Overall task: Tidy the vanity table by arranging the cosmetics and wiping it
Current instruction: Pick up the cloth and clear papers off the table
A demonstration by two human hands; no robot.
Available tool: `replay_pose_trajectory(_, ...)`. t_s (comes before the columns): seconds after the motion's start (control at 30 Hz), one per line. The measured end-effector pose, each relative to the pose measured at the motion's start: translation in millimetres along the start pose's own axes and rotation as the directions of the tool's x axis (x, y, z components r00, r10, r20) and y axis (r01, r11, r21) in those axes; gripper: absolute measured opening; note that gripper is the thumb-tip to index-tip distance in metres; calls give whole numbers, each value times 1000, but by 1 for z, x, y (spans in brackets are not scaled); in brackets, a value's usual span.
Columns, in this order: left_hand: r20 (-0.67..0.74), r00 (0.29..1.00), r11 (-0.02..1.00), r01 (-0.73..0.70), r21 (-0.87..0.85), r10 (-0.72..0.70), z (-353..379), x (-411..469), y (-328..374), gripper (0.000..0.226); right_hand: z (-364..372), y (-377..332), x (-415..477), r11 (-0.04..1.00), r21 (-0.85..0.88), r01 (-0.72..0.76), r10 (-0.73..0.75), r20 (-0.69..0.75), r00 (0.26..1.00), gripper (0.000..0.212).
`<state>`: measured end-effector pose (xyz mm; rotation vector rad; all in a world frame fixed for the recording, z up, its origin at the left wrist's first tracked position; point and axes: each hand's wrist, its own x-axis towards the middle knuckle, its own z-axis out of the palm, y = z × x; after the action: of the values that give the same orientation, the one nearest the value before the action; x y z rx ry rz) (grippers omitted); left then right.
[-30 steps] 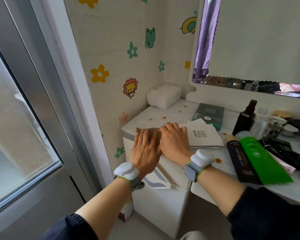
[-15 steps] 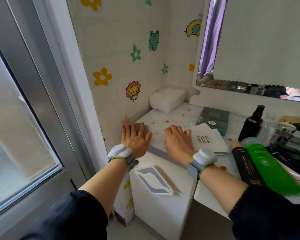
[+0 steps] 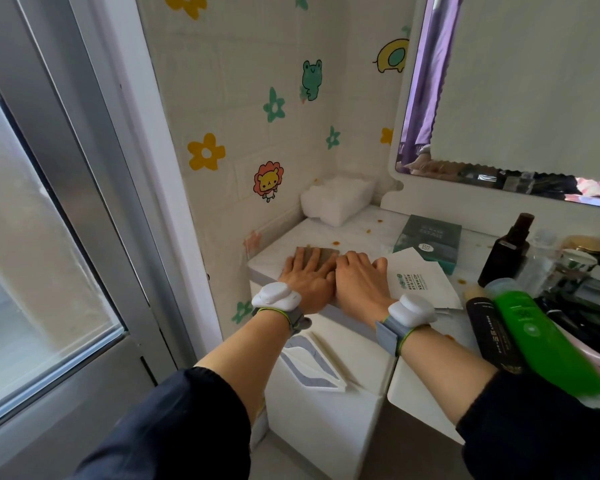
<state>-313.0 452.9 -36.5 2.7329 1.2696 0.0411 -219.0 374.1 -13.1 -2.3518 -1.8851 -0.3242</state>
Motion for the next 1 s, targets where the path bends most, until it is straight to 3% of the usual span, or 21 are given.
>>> replay_pose_trajectory(0.33,-79,989,991,-125,53,129,9,-31,4,52,-7,4,-6,995,77,-58,57,9,998,30)
replay_pose_trajectory(0.57,-58,998,999,34,30,-32,5,-10,-31,54,-13,10,8,991,108,-75,74,9,997,30)
replay_pose_trajectory(0.7,-60,996,992,70,105,-64,5,17,-52,74,-16,18,22,991,102,-88,81,66,995,24)
replay_pose_trajectory(0.83,-47,989,990,138,-21,-139,-4,44,-46,56,-14,29,33,981,150,-121,105,108,989,21)
replay_pose_trajectory(1.0,1,997,997,72,-17,-72,-6,69,-26,55,-13,35,39,976,177,-130,109,125,986,27)
